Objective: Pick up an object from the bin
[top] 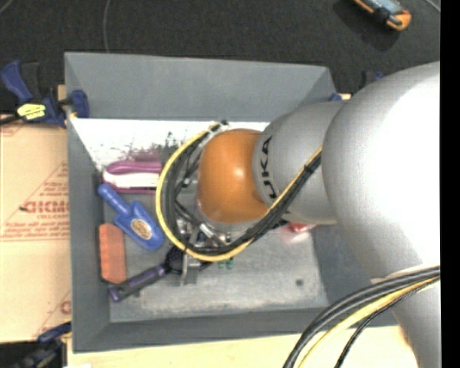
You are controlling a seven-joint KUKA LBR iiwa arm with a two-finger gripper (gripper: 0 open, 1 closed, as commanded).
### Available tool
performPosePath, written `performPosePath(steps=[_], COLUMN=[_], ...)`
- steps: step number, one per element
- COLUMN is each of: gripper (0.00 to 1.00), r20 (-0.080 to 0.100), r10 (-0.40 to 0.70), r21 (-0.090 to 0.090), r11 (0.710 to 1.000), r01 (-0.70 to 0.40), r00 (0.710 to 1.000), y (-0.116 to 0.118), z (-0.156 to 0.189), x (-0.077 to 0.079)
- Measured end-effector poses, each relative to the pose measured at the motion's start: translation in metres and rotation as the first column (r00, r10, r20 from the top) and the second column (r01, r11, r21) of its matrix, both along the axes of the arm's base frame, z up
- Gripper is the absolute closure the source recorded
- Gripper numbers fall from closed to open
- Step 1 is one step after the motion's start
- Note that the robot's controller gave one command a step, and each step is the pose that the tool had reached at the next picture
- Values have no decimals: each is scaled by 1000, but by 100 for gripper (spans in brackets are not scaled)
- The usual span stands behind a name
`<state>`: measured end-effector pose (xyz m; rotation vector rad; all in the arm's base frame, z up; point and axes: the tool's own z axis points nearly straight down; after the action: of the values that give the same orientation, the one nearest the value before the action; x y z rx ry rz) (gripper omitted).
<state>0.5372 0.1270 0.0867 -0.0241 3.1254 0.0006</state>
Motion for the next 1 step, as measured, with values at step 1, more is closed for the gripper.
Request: performPosePath(steps=[1], gripper=[100], r20=[2], r10=[173], r21=[-8], r11=[985], r01=[-173], r00=[985], y=[24], z=[-11], x=[37])
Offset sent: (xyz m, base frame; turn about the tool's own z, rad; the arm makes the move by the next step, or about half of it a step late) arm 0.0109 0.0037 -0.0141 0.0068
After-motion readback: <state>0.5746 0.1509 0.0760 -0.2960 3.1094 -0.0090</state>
